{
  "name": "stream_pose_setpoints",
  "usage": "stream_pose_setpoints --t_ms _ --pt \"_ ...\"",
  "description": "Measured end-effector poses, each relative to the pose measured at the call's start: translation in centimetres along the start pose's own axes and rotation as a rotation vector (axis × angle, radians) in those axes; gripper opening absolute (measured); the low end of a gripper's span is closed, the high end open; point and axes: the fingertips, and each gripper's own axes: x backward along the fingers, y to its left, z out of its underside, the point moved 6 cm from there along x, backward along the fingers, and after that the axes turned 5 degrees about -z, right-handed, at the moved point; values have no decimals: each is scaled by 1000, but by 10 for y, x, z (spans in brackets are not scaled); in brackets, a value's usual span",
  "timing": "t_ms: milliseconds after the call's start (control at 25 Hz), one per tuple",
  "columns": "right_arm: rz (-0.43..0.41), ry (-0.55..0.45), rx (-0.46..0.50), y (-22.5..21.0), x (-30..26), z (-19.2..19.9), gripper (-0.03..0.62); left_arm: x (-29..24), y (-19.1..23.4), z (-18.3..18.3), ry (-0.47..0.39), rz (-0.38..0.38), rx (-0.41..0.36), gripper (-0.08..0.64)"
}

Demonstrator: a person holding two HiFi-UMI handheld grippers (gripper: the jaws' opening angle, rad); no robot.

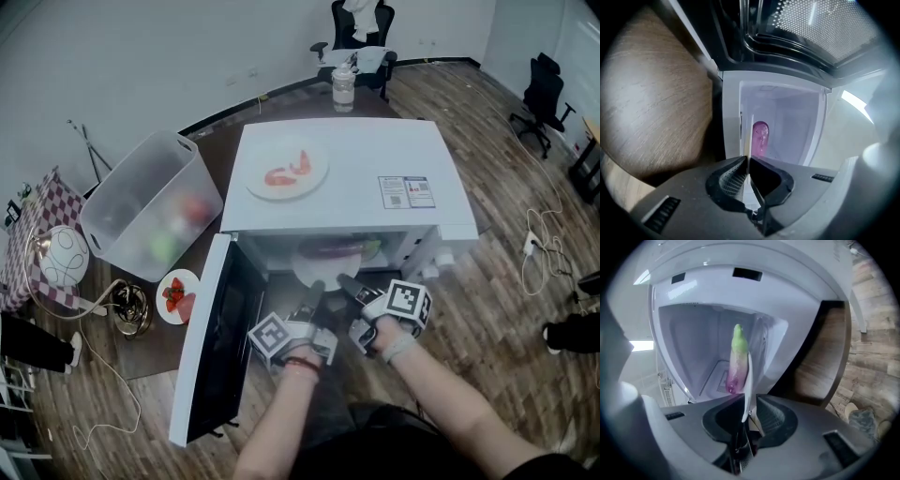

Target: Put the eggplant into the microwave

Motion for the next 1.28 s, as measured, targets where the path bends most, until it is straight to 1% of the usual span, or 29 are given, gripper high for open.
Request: stream_pose_setpoints --t_ms 160,320,400,520,600,680,760,840,960,1040,1120,1240,1280 --pt "-1 20 39 1 4 1 78 -5 -1 -2 -7 -2 3 18" --pt "6 76 95 6 4 9 78 -8 -2 -3 -8 -2 2 23" --pt "-6 96 120 11 1 11 78 -9 -3 -3 -5 -6 -4 25" --pt "-19 86 118 14 -3 10 78 -10 -5 -4 5 -12 -25 28" --pt "-18 77 116 14 -4 9 52 -11 -6 -3 11 -13 -35 32" --pt "-22 71 112 15 -5 9 52 -11 -6 -4 19 -14 -53 48" --pt "-23 60 100 15 -5 8 52 -11 -3 -4 44 -17 -93 80" --pt "-21 52 97 15 -6 7 50 -11 -5 -1 73 -14 -148 95" --pt "-22 49 93 16 -7 8 49 -8 -9 1 81 -5 -239 108" --pt "-26 45 94 15 -7 7 49 -5 -6 1 92 -16 -310 123" --pt "-32 45 100 16 -8 6 49 -3 -4 3 107 -34 -374 123" --pt "-32 45 102 17 -9 5 49 2 -4 5 109 -60 -486 121" --pt "-32 44 102 17 -9 5 49 4 -3 5 108 -76 -532 93"
